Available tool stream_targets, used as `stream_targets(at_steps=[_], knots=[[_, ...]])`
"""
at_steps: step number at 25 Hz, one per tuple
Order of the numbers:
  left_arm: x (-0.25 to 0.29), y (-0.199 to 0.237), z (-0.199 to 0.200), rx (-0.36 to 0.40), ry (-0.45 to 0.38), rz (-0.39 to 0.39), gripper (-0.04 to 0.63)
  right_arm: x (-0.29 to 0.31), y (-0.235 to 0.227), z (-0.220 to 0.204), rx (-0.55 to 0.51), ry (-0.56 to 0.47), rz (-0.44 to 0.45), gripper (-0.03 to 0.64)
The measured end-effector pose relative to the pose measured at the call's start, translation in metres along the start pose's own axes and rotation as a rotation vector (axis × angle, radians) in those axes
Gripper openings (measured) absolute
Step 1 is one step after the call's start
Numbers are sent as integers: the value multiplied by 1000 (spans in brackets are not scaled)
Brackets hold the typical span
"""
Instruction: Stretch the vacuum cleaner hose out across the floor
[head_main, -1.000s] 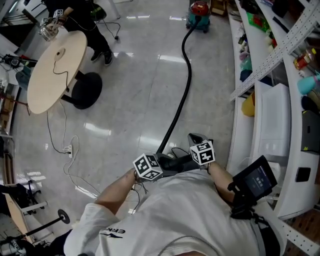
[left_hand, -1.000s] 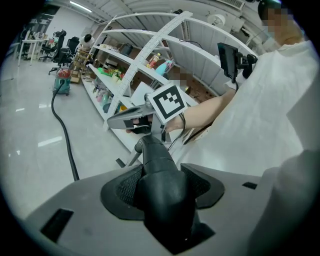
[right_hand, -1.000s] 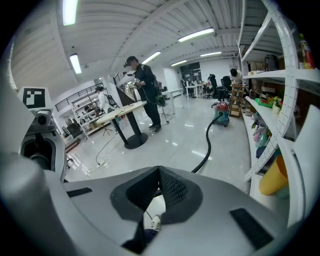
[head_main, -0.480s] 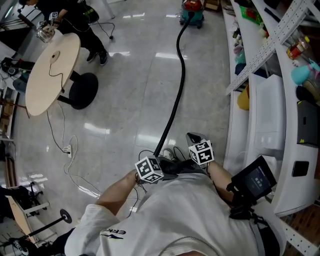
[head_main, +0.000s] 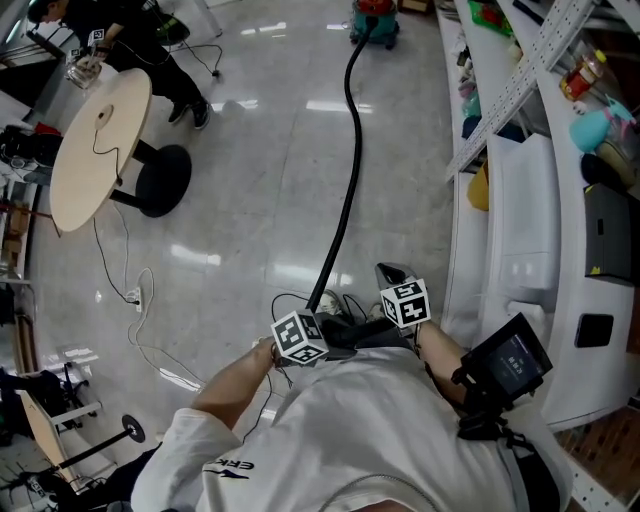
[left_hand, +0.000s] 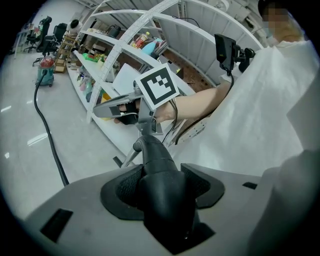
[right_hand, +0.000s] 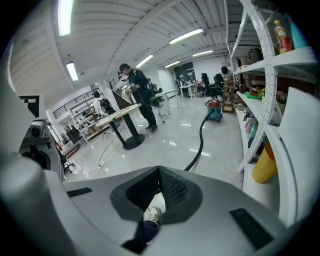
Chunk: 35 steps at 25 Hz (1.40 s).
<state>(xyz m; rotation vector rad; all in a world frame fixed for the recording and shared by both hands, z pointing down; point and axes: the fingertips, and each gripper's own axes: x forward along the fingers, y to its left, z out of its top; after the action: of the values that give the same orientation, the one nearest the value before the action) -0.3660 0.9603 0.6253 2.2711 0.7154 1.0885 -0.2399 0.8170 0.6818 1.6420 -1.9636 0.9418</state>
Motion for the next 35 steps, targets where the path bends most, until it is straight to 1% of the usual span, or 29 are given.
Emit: stream_targets(at_steps=[5,11,16,21,27,35], knots=[[10,-9,2,17,8,-1,218,-10,-4,-6,-3,-4,-9,-2],[6,-24,-11,44,18,-29,218,-24,8,-14,1,-13,-40,-2],[-7,-30,-30,63,31,-51,218,-25,27,-21,5,-13,-63,-2],[-6,-37,-49,72,56,-67,219,-27,43,-28,5,-15,-66,-2],[-13,-58,-81,83,74,-97,221,-31,69,-40,10,-10,-82,-2],[-1,-61,-85,95,73,-101,221,-41,71,-54,12,-31,-96,-2]])
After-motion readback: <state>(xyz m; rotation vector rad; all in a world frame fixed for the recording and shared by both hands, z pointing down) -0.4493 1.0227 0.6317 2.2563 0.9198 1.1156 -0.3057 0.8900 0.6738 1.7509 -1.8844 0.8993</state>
